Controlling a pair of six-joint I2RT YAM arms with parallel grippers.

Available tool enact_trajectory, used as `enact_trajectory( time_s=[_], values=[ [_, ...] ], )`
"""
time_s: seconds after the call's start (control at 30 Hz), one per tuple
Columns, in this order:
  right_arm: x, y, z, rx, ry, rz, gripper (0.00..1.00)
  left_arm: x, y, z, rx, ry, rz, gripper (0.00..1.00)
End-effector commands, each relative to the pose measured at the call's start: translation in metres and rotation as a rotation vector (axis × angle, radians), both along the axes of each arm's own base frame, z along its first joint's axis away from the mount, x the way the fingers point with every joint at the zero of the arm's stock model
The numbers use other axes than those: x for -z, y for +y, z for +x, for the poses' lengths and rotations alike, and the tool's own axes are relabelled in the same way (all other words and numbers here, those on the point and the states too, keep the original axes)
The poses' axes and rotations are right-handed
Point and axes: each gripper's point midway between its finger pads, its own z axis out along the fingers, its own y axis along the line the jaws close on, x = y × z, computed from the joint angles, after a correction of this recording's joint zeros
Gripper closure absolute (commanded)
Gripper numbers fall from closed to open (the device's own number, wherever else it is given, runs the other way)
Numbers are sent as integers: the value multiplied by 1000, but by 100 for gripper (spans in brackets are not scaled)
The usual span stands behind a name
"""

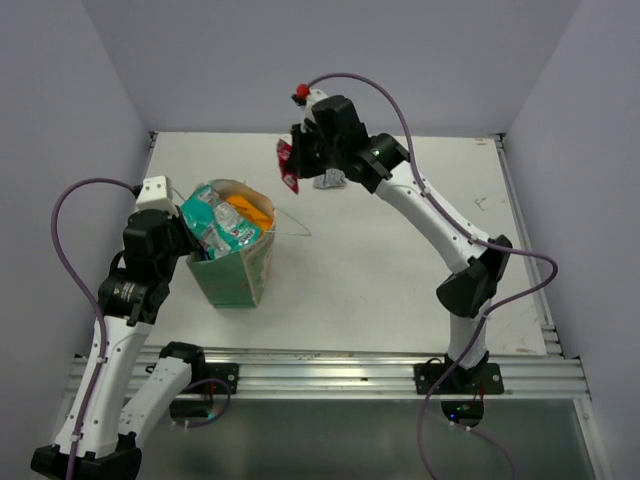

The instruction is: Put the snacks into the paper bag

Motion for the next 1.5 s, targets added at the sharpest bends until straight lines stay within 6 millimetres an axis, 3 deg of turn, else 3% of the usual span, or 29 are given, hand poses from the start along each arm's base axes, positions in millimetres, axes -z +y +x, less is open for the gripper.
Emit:
enact_trajectory(
  time_s=[0.0,0.03,0.07,0.2,0.33,0.4,0.43,0.47,0.57,0.67,0.73,0.77,0.87,0.9,0.97,1.0,1.07,1.1,1.17,1.2,1.23,1.3,1.33,1.47],
  values=[
    [-62,68,-59,-285,-48,102,100,-7,0,-2,3,-11,0,100],
    [-82,86,-75,-336,-74,146,100,-7,0,-2,3,-8,-1,100],
    [-82,97,-83,-361,-62,161,100,-7,1,-3,-1,-11,-2,100],
    [-41,140,-124,-496,70,164,100,-10,2,-6,-5,-14,3,100],
    [-13,151,-144,-542,118,116,99,-12,4,-8,-9,-19,9,100],
    [-5,152,-145,-542,130,103,93,-12,4,-8,-7,-19,9,100],
    [-1,151,-140,-524,117,85,76,-11,3,-8,-3,-17,7,100],
    [-1,151,-137,-520,110,83,70,-11,2,-8,-1,-18,5,100],
    [-23,150,-124,-479,29,85,50,-11,1,-7,6,-19,4,100],
    [-65,139,-107,-415,-67,130,42,-12,1,-7,8,-20,6,100],
    [-92,124,-91,-355,-116,172,39,-12,1,-7,9,-20,7,100],
    [-115,111,-87,-328,-151,206,38,-12,1,-7,10,-20,10,100],
    [-145,72,-55,-213,-207,257,34,-10,1,-6,10,-17,11,100],
    [-136,51,-31,-139,-203,230,34,-11,1,-6,10,-18,10,100],
    [-127,28,-6,-60,-205,210,32,-10,1,-5,10,-18,9,100],
    [-106,10,18,3,-179,171,32,-9,1,-4,9,-15,8,100],
    [-83,-6,43,62,-158,126,32,-9,1,-4,7,-16,7,100],
    [-57,-15,65,101,-128,88,32,-9,1,-4,4,-14,7,100],
    [-33,-26,87,146,-111,37,32,-11,2,-4,-3,-20,8,100],
    [-34,-33,101,172,-127,39,32,-12,3,-4,-5,-20,9,100],
    [-6,-34,117,192,-98,1,32,-12,3,-4,-8,-20,10,100],
    [1,-46,138,240,-124,-21,32,-12,4,-5,-12,-19,10,100],
    [24,-47,149,253,-104,-46,32,-12,4,-4,-14,-19,10,100],
    [67,-66,174,327,-74,-90,32,-12,4,-3,-18,-8,10,100]
  ],
)
